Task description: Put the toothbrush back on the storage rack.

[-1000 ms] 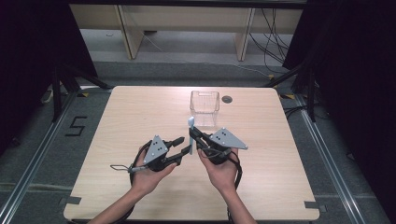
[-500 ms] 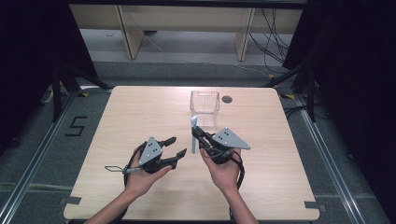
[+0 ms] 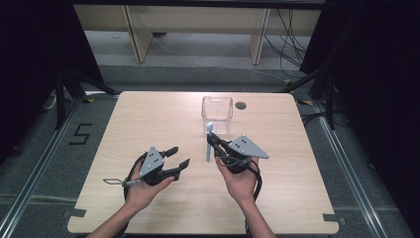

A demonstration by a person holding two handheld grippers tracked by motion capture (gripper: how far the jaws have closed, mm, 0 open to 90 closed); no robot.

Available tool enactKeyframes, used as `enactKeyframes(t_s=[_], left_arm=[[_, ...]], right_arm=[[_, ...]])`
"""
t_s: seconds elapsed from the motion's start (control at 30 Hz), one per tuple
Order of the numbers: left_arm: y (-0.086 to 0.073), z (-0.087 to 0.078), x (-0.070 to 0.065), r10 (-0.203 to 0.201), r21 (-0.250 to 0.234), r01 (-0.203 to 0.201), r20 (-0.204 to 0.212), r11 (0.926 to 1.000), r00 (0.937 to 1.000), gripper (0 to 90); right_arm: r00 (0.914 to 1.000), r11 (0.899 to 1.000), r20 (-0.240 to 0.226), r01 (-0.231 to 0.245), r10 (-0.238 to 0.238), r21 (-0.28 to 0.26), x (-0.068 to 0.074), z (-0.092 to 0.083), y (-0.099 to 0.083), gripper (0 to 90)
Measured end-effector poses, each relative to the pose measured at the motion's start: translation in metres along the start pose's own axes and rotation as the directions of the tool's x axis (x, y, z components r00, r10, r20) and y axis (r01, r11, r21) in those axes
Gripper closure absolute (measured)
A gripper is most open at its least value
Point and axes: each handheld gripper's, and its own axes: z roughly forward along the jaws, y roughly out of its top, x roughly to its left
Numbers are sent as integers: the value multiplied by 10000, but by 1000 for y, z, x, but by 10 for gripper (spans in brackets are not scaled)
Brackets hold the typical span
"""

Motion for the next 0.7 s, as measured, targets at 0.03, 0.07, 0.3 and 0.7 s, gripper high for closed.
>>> enactKeyframes(t_s=[0.03, 0.07, 0.3, 0.7], left_arm=[[0, -1, 1, -22, 50, 22, -44, 10000, 10000, 395], [-1, -3, 2, -48, 37, 48, -97, 10000, 9999, 394], [-6, -9, 9, -128, 52, 130, -276, 9999, 9995, 392], [-19, -17, 16, -367, 53, 372, -652, 9993, 9972, 388]], right_arm=[[9998, 9997, -16, -217, 217, 75, 1, 0, 0, 858], [9997, 9997, -16, -231, 231, 54, 0, 0, 0, 858], [9997, 9997, 73, -226, 226, 91, -1, -2, 0, 858], [9996, 9997, 205, -219, 218, 56, -8, -4, 4, 858]])
